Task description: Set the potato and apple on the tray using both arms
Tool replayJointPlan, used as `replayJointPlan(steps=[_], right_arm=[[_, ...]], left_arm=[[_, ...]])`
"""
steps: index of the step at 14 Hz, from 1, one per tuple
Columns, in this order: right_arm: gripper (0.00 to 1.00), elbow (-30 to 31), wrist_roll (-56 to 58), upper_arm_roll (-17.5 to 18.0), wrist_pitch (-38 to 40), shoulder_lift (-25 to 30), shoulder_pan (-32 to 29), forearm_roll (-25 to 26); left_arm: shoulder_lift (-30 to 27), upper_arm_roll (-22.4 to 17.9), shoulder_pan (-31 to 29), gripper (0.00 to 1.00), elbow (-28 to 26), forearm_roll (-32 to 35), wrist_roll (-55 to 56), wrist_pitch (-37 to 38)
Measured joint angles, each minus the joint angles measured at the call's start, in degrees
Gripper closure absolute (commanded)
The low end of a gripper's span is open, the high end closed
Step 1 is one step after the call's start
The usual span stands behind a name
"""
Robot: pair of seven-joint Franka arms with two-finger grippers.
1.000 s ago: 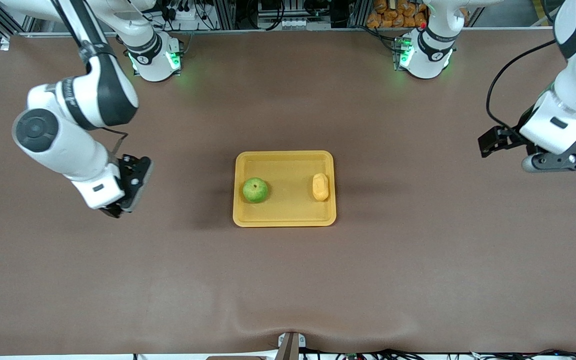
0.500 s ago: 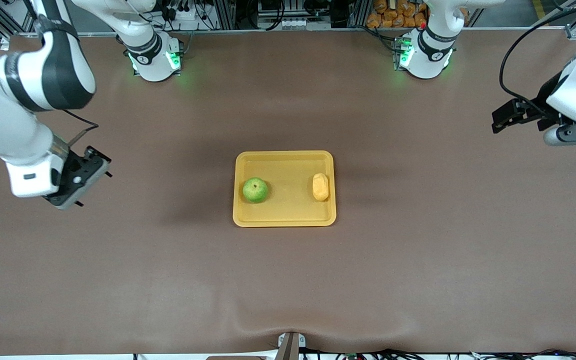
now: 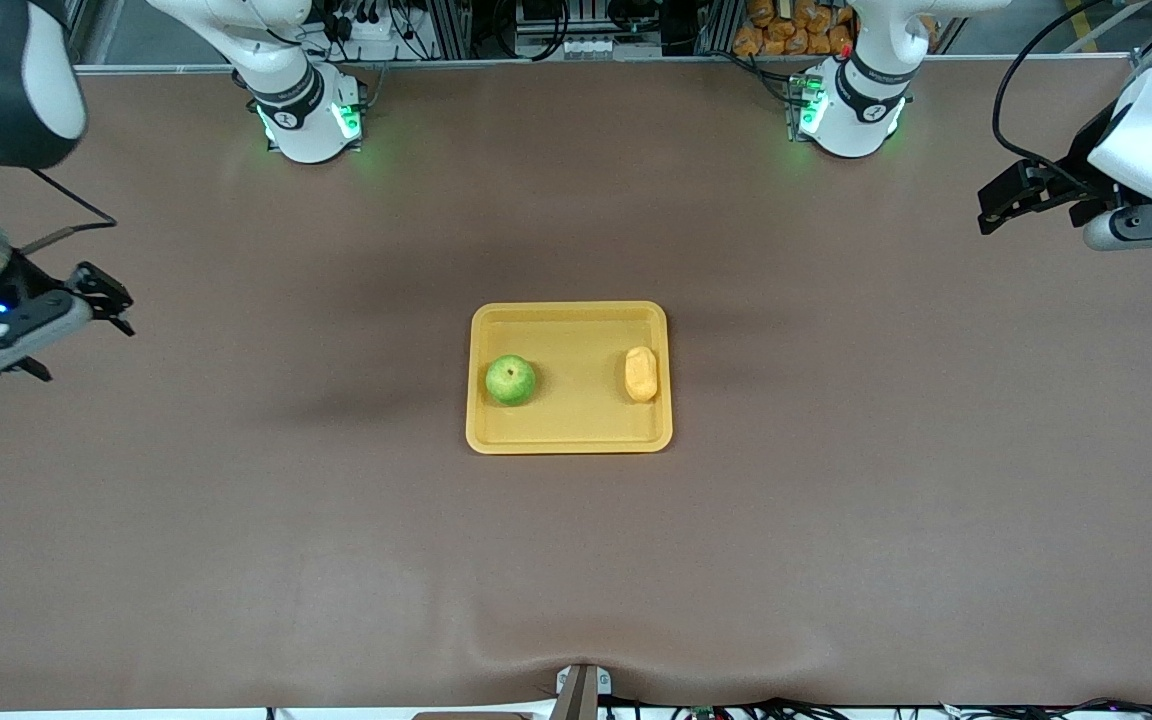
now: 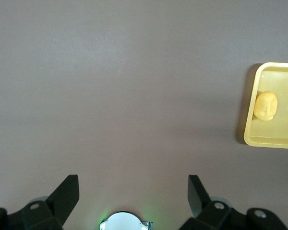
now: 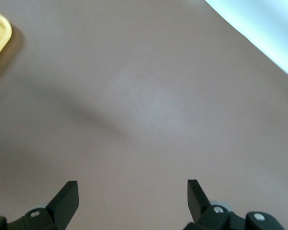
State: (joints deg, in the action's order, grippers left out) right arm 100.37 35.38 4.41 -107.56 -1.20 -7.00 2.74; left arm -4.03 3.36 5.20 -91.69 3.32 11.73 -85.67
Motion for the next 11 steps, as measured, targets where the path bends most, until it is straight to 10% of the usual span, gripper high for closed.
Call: replayJointPlan(steps=[3, 11], right_arm=[[0.00, -2.9, -7.5, -6.2, 7.4, 1.3, 4.3, -0.6], [0.00, -4.6, -33.0, -7.8, 18.0, 4.2, 5.4, -5.4]], left_arm=[[0.0, 0.0, 0.0, 0.00, 0.0, 0.0, 0.0, 0.4], [0.0, 0.0, 0.0, 0.00, 0.1, 0.0, 0.0, 0.4]])
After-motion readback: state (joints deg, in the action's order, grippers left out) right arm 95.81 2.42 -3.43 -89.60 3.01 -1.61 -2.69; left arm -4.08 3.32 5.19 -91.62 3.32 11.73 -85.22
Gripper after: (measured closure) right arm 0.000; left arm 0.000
